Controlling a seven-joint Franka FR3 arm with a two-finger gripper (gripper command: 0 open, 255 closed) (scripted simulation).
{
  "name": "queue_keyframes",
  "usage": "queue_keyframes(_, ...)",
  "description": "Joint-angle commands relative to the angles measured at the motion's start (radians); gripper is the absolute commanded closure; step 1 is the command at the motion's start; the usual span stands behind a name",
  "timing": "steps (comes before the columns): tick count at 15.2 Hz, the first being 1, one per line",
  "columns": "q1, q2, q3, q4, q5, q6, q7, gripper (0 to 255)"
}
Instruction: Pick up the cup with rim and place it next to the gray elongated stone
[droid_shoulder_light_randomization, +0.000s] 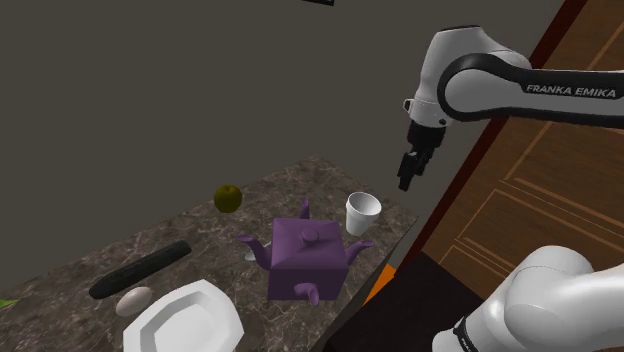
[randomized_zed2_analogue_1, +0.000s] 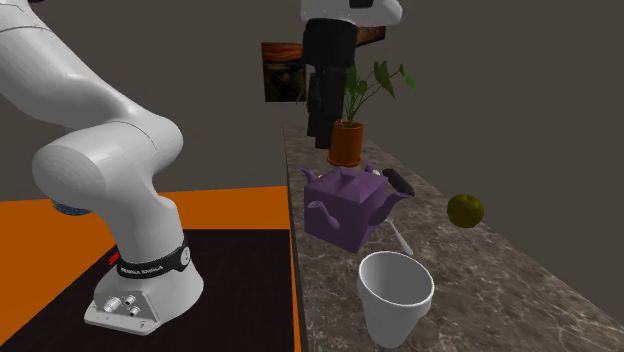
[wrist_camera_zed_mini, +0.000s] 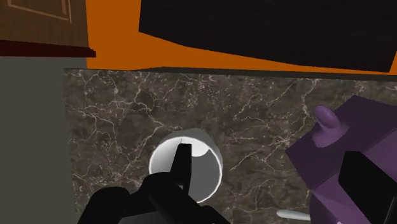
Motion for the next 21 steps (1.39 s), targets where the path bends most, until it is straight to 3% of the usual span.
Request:
queue_keyframes(1, 0.000, 0.059, -0.004, -0.017, -0.005, 0.075, -0.004, 0)
queue_keyframes(9, 0.001, 0.318, -0.013, -0.030, -0.023, 0.336, -0.014, 0)
queue_keyframes(17, 0.000, 0.623, -0.016, 0.048, -0.043, 0.552, -0.018, 0)
queue_keyframes(21, -0.003, 0.654, -0.019, 0.024, -0.048, 0.608, -0.015, 0)
